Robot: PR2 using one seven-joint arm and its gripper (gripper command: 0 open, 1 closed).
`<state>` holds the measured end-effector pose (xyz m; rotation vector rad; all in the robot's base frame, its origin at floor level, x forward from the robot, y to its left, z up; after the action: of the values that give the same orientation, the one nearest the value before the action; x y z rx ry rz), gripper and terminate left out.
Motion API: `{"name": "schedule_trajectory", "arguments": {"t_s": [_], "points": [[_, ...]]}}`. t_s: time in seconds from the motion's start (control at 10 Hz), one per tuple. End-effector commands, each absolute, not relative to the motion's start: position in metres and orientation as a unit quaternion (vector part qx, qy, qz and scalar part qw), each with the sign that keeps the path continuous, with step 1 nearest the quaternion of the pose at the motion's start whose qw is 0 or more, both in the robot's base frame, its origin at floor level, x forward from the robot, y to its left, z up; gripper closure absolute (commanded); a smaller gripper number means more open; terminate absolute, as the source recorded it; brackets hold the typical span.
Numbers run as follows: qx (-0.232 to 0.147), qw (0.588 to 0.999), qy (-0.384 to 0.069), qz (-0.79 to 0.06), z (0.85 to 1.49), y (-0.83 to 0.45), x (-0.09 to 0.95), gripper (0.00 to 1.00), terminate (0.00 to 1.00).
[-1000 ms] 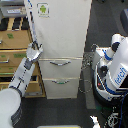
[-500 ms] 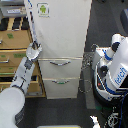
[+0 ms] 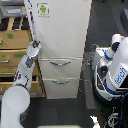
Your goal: Opening the fridge
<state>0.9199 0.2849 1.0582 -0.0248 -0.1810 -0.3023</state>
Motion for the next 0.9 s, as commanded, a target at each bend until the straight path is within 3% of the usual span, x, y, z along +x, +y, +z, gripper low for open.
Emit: {"name": "schedule_trajectory", "arguments": {"t_s": [0.1, 0.9], "points": [[-0.021, 0.977, -0.083, -0.194, 1.052, 0.208, 0.92, 1.0, 0.0], [-0.043, 0.977, -0.069, -0.197, 1.038, 0.225, 0.88, 1.0, 0.0]]}}
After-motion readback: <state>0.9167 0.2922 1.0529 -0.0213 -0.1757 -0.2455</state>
